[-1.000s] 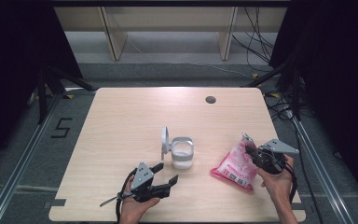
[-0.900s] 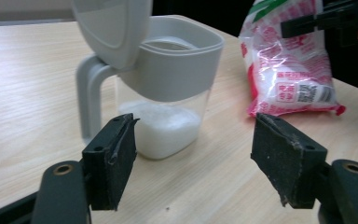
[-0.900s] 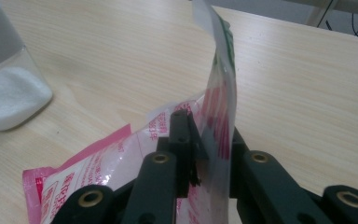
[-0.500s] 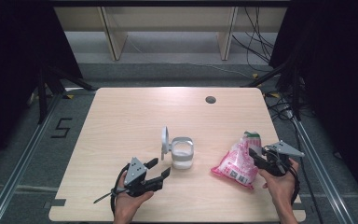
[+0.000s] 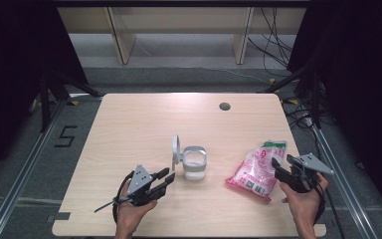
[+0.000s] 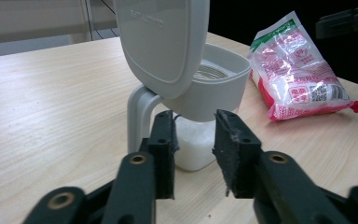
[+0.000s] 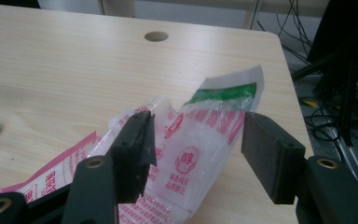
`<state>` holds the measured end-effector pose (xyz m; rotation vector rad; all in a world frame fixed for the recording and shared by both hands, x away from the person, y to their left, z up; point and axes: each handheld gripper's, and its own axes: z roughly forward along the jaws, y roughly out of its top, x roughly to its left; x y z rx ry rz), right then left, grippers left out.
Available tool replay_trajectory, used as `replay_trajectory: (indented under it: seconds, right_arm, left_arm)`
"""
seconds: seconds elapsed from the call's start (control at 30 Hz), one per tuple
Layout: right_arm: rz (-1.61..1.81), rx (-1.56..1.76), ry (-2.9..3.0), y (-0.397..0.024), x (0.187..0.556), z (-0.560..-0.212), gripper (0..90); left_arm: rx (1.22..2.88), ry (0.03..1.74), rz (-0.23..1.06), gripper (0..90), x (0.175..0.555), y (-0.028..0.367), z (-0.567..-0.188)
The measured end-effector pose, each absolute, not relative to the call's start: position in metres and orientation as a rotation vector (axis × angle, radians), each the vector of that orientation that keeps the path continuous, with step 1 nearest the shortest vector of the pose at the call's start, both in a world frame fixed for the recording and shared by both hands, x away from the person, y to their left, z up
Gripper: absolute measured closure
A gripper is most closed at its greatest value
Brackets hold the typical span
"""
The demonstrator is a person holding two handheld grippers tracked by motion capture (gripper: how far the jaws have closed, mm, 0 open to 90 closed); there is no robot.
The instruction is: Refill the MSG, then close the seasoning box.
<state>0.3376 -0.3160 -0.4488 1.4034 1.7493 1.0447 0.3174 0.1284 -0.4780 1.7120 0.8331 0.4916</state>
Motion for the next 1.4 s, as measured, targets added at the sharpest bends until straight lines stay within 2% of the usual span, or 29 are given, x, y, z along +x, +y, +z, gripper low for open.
replay_trajectory:
  seconds: [0.3, 0.63, 1.4]
  right_arm:
    - [1.120, 1.334, 1.801, -0.293, 0.328, -0.445, 41.8]
    - [1.166, 1.218, 1.963, -0.261, 0.320, -0.448, 40.5]
    - [1.196, 1.072, 2.161, -0.217, 0.309, -0.460, 39.8]
  left_arm:
    - [1.722, 0.829, 0.506, 79.8, 0.323, 0.125, -0.475]
    - [1.726, 0.838, 0.570, 86.7, 0.329, 0.133, -0.470]
    - [1.712, 0.835, 0.508, 88.6, 0.344, 0.132, -0.458]
